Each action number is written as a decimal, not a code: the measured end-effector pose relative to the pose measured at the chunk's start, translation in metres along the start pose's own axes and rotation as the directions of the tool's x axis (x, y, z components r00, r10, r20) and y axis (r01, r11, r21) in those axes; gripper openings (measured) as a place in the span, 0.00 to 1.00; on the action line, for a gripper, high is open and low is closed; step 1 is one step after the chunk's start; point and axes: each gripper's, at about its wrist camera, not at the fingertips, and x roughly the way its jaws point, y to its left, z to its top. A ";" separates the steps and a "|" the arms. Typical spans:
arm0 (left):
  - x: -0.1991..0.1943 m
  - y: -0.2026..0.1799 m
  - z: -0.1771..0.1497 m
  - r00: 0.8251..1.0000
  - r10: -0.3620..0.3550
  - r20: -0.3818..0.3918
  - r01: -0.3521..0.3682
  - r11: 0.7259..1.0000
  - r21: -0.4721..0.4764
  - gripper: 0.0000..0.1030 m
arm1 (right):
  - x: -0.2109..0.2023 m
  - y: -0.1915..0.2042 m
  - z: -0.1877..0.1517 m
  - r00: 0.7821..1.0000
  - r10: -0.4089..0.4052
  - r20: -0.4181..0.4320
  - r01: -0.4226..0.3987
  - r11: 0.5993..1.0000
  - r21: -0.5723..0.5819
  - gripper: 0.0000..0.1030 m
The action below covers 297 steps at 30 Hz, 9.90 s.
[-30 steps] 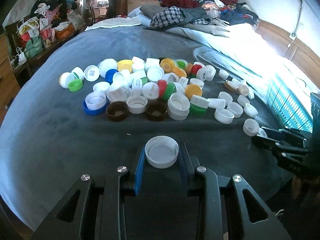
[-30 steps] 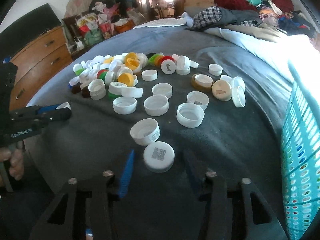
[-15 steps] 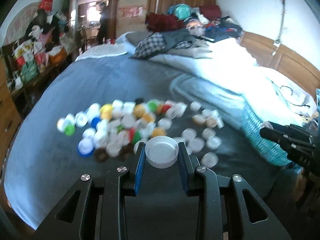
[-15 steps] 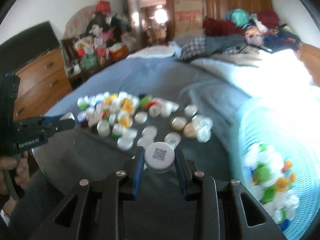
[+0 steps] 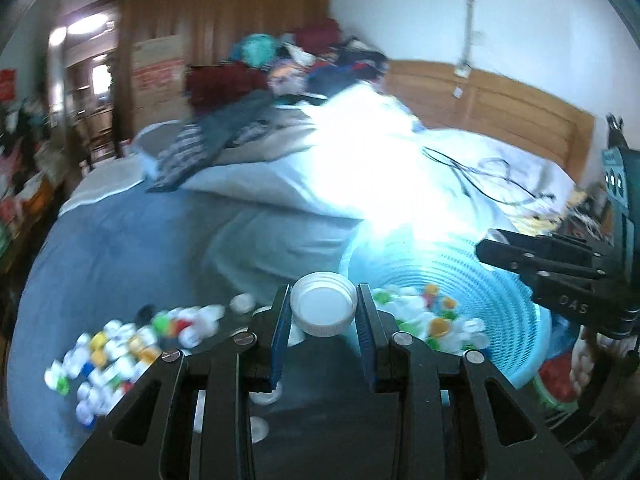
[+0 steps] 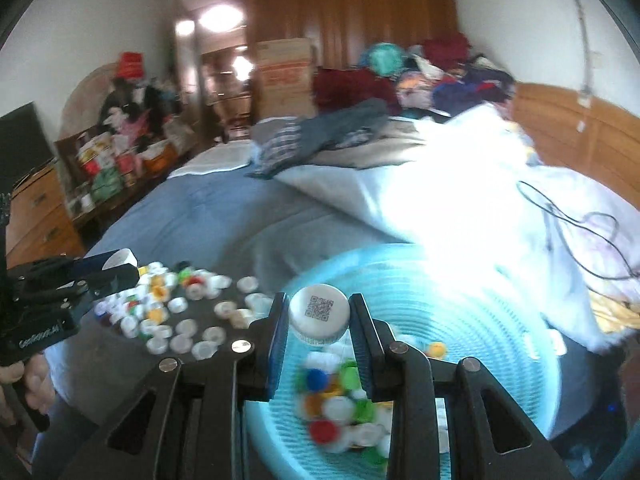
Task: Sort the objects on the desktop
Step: 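Carry the white cap in the left tool while the right tool carries its white cap to the basket, then open both tools to drop the white caps into the basket, then move both open tools back to the pile and grasp white caps, then carry the white cap in the left tool while the right tool carries its white cap to the basket, then open both tools to drop the white caps into the basket, then grasp a white cap with the left tool while the right tool grasps a white cap, then carry the white cap in the left tool while the right tool carries its white cap to the basket, then open both tools to drop the white caps into the basket, then grasp a white cap with the left tool while the right tool grasps a white cap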
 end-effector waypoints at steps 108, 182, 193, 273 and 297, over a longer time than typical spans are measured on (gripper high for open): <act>-0.066 0.108 -0.023 0.981 0.191 -0.036 -0.194 0.969 -0.150 0.26 | 0.012 0.110 0.023 0.970 0.235 -0.059 -0.241 0.961 -0.135 0.30; -0.018 0.185 -0.163 0.990 0.143 -0.018 -0.143 0.956 -0.258 0.25 | 0.064 0.104 -0.083 0.919 0.271 -0.286 -0.304 0.950 -0.076 0.58; -0.029 0.187 -0.204 0.982 0.141 -0.123 -0.174 0.927 -0.331 0.25 | 0.122 0.151 -0.097 0.897 0.311 -0.314 -0.358 0.928 -0.105 0.44; 0.043 -0.021 0.041 0.969 -0.210 -0.127 0.218 0.974 0.054 0.52 | -0.011 -0.049 0.037 0.999 -0.041 -0.008 0.041 0.998 0.038 0.38; 0.065 0.155 -0.173 0.979 -0.016 -0.206 -0.046 0.955 -0.294 0.25 | 0.112 0.123 -0.099 0.898 0.305 -0.318 -0.340 0.938 -0.061 0.39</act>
